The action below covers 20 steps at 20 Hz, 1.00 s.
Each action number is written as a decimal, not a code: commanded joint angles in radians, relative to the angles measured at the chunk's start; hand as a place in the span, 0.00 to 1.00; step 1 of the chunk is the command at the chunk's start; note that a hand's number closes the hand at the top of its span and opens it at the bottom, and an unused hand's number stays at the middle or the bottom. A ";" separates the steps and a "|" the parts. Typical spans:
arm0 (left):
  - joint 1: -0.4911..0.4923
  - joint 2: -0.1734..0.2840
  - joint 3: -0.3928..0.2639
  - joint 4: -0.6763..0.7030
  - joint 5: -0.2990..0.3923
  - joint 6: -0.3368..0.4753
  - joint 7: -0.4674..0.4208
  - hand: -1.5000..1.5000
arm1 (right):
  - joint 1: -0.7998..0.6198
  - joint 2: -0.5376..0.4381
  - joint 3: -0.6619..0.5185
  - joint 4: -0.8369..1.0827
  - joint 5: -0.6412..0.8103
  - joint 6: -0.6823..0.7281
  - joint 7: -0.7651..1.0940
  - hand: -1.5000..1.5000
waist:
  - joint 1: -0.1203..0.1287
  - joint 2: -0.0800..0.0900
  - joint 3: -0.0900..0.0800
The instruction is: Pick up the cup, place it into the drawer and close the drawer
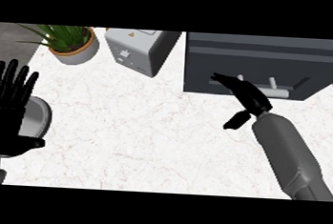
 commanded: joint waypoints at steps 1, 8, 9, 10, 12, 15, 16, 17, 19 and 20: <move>-0.030 -0.018 0.013 0.043 -0.012 -0.028 -0.011 0.00 | -0.156 -0.046 -0.069 0.230 -0.015 0.019 -0.080 0.00 | 0.016 0.013 0.003; -0.048 -0.016 0.031 0.058 0.005 -0.075 0.013 0.00 | -0.273 -0.083 -0.101 0.409 0.006 -0.006 -0.114 0.00 | 0.036 0.023 0.004; -0.024 -0.014 0.011 0.051 -0.025 -0.097 -0.011 0.00 | -0.292 -0.122 -0.120 0.411 -0.011 0.017 -0.142 0.00 | 0.043 0.026 0.004; -0.050 -0.025 0.007 0.046 -0.010 -0.067 0.024 0.00 | -0.314 -0.107 -0.114 0.430 -0.001 0.022 -0.105 0.00 | 0.050 0.030 0.004; -0.059 -0.022 0.012 0.070 -0.036 -0.065 0.004 0.00 | -0.310 -0.130 -0.124 0.445 -0.007 0.023 -0.140 0.00 | 0.052 0.034 0.005; -0.078 -0.030 0.015 0.086 -0.032 -0.082 -0.001 0.00 | -0.337 -0.146 -0.125 0.459 -0.003 0.033 -0.152 0.00 | 0.057 0.038 0.004; -0.056 -0.053 -0.011 0.065 -0.065 -0.056 -0.015 0.00 | -0.355 -0.133 -0.139 0.463 -0.014 0.022 -0.113 0.00 | 0.057 0.032 0.004; -0.014 -0.034 0.010 0.056 -0.037 -0.088 -0.013 0.00 | -0.362 -0.136 -0.133 0.476 -0.007 0.041 -0.107 0.00 | 0.067 0.029 0.004; -0.068 -0.067 -0.020 0.062 -0.084 -0.043 -0.026 0.00 | -0.358 -0.156 -0.140 0.474 -0.013 0.036 -0.152 0.00 | 0.061 0.036 0.005; -0.091 -0.053 -0.001 0.050 -0.059 -0.026 0.012 0.00 | -0.348 -0.163 -0.135 0.486 -0.007 0.037 -0.155 0.00 | 0.062 0.035 0.006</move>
